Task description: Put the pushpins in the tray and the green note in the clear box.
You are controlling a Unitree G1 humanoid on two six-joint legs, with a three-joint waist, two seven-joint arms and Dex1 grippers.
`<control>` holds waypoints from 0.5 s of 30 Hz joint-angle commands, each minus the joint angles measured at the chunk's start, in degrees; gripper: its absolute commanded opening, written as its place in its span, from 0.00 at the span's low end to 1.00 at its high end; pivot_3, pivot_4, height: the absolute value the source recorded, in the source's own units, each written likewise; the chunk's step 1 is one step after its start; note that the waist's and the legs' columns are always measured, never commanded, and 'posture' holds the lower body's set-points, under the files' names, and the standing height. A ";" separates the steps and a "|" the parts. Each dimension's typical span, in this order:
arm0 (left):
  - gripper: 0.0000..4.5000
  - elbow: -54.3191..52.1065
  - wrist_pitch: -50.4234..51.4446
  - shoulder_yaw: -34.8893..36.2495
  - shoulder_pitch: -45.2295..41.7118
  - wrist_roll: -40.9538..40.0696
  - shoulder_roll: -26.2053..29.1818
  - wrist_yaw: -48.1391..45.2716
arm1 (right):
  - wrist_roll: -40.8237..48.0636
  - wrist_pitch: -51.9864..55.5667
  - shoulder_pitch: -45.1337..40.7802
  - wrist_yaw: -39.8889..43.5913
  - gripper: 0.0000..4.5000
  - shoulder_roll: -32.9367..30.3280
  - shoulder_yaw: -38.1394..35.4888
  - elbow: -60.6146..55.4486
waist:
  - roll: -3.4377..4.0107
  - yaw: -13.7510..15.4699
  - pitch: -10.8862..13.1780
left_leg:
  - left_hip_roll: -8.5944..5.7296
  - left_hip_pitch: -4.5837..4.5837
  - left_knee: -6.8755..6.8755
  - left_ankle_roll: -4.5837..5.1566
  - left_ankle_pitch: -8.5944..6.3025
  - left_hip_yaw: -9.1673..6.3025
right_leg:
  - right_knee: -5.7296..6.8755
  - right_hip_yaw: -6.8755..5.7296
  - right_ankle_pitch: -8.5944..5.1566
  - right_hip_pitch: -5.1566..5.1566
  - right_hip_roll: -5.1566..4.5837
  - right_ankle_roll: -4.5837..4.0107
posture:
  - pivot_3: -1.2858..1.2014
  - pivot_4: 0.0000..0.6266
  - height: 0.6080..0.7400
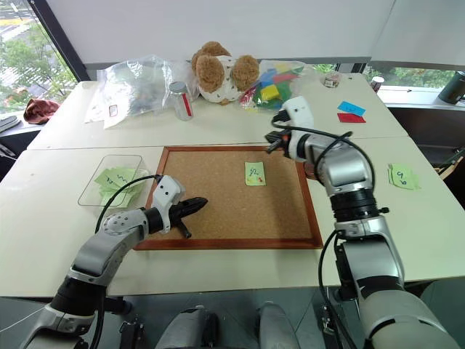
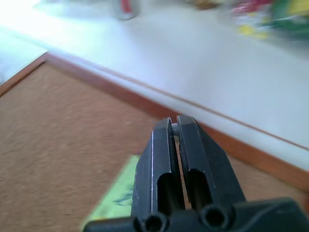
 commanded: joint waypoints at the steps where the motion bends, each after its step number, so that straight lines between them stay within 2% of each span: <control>1: 0.00 0.61 1.11 -0.82 1.67 0.88 0.49 -0.31 | -1.20 -2.76 1.29 -1.83 0.02 -4.24 -3.35 4.20 | 0.00 0.02 0.00 | 0.00 0.00 0.00 0.00 0.00 0.00 | -0.01 0.00 0.00 0.00 0.00 0.00 | 0.52 0.24 1.00; 7: 0.00 0.14 1.21 -0.76 2.00 0.77 0.30 -0.31 | -1.63 -4.92 2.69 -2.37 0.02 -7.19 -4.26 10.42 | 0.08 -0.20 -0.05 | 0.00 0.03 0.00 0.01 0.00 0.06 | 0.01 0.04 0.00 0.02 0.00 0.00 | 0.52 0.24 1.00; 15: 0.00 0.27 1.30 -0.58 1.96 0.82 0.27 -0.35 | -1.34 -5.84 4.32 -1.80 0.02 -5.84 -3.88 13.82 | 0.09 0.01 -0.05 | 0.00 0.07 0.00 0.02 -0.01 0.07 | 0.00 0.05 0.00 0.06 0.01 0.00 | 0.52 0.24 1.00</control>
